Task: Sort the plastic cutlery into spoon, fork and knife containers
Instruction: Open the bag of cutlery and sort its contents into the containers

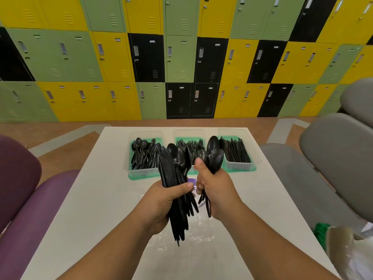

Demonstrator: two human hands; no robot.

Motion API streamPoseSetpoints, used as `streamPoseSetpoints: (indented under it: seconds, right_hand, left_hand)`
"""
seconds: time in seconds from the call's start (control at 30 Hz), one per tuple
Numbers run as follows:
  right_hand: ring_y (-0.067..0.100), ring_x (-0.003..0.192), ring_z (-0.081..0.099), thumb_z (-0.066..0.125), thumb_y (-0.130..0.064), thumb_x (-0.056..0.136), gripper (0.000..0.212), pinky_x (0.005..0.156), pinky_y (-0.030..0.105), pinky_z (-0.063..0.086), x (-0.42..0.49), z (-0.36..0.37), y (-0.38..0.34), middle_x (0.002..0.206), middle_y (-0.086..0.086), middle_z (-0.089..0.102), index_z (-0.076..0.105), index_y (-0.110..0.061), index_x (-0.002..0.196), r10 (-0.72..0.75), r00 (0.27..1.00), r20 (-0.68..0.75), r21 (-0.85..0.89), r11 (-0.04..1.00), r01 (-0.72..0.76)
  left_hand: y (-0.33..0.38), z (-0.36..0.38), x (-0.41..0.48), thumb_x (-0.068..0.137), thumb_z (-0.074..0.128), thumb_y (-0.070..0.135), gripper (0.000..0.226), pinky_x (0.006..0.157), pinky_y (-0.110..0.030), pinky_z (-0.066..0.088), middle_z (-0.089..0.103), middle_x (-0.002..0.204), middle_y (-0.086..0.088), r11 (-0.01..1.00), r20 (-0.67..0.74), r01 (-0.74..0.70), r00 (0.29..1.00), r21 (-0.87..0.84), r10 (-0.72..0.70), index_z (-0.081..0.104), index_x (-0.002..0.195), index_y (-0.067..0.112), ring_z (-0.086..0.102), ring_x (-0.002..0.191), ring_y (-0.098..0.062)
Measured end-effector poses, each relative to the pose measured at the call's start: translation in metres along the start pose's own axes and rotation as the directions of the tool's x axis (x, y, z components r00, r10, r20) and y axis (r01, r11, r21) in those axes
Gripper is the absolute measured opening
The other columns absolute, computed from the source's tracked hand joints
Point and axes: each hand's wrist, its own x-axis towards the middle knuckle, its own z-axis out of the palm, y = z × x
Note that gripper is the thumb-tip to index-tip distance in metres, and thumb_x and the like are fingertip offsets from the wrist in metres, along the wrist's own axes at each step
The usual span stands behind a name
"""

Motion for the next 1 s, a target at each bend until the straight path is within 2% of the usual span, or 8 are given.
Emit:
streamPoseSetpoints:
  seconds: [0.07,0.13,0.27,0.53,0.7,0.8,0.9,1.0]
  right_hand:
    - [0.009,0.041,0.039,0.072,-0.041,0.081,0.029,0.048,0.026,0.038,0.000,0.000,-0.001,0.038,-0.011,0.042,0.063,-0.013,0.082,0.041,0.999,0.036,-0.009,0.999,-0.040]
    - [0.006,0.035,0.037,0.075,-0.035,0.080,0.031,0.040,0.021,0.032,-0.003,0.000,-0.003,0.038,-0.012,0.045,0.067,-0.009,0.095,0.059,0.992,0.113,0.014,0.998,-0.061]
    - [0.003,0.033,0.043,0.074,-0.025,0.082,0.023,0.038,0.017,0.032,-0.003,-0.001,-0.003,0.043,-0.009,0.056,0.069,-0.009,0.098,0.053,0.984,0.172,-0.036,0.998,-0.048]
    - [-0.003,0.037,0.051,0.069,-0.018,0.087,0.017,0.037,0.011,0.037,-0.001,0.000,-0.006,0.055,-0.009,0.062,0.069,-0.007,0.100,-0.006,0.992,0.127,-0.037,0.999,0.011]
    - [0.000,0.034,0.048,0.061,-0.005,0.087,0.008,0.036,0.012,0.035,-0.001,0.001,-0.012,0.063,0.004,0.061,0.064,-0.009,0.081,-0.026,0.993,0.112,0.000,1.000,0.026]
    - [0.006,0.046,0.050,0.060,-0.016,0.091,0.022,0.046,0.018,0.040,0.002,-0.001,-0.010,0.056,-0.003,0.056,0.062,-0.016,0.069,-0.040,0.994,0.100,-0.033,0.999,0.043]
    - [0.015,0.059,0.048,0.056,-0.032,0.095,0.025,0.066,0.031,0.042,0.005,-0.003,-0.007,0.052,-0.008,0.048,0.065,-0.020,0.075,-0.057,0.994,0.096,-0.087,0.994,0.065]
    - [0.014,0.056,0.048,0.053,-0.033,0.096,0.023,0.065,0.031,0.042,0.007,-0.007,-0.009,0.045,-0.010,0.046,0.067,-0.021,0.082,-0.057,0.996,0.067,-0.085,0.994,0.062]
  left_hand:
    - [0.001,0.000,-0.001,0.081,0.069,0.009,0.009,0.070,-0.034,0.052,0.073,0.074,-0.008,1.000,0.021,-0.001,1.000,0.028,0.000,0.074,0.076,0.014,0.067,0.072,-0.021]
    - [0.001,0.000,-0.001,0.082,0.068,0.008,0.010,0.067,-0.032,0.054,0.074,0.081,-0.010,0.999,0.049,-0.007,0.999,0.042,0.005,0.075,0.082,0.015,0.071,0.072,-0.019]
    - [0.003,-0.001,0.001,0.084,0.066,0.004,0.018,0.059,-0.024,0.056,0.074,0.094,-0.016,0.997,0.059,-0.022,0.998,0.070,0.017,0.070,0.100,0.011,0.073,0.079,-0.020]
    - [0.008,0.000,0.002,0.084,0.064,0.000,0.017,0.055,-0.019,0.054,0.076,0.085,-0.011,0.997,0.060,-0.054,0.997,0.063,0.050,0.071,0.097,0.009,0.074,0.076,-0.017]
    - [0.009,0.000,0.004,0.084,0.064,0.002,0.013,0.055,-0.022,0.055,0.073,0.081,-0.010,0.998,0.017,-0.039,0.999,0.040,0.039,0.069,0.096,0.004,0.071,0.069,-0.016]
    - [0.010,0.000,0.004,0.082,0.066,0.003,0.015,0.066,-0.031,0.054,0.071,0.077,-0.009,1.000,0.008,-0.012,1.000,-0.008,0.012,0.067,0.097,0.006,0.070,0.070,-0.018]
    - [0.012,-0.002,0.005,0.083,0.066,0.002,0.018,0.074,-0.036,0.052,0.073,0.069,-0.007,0.998,0.005,0.008,1.000,-0.068,-0.008,0.066,0.100,0.007,0.071,0.068,-0.018]
    - [0.016,-0.003,0.007,0.082,0.067,0.003,0.019,0.070,-0.035,0.054,0.073,0.071,-0.008,0.998,0.016,0.013,1.000,-0.064,-0.012,0.067,0.101,0.005,0.071,0.068,-0.019]
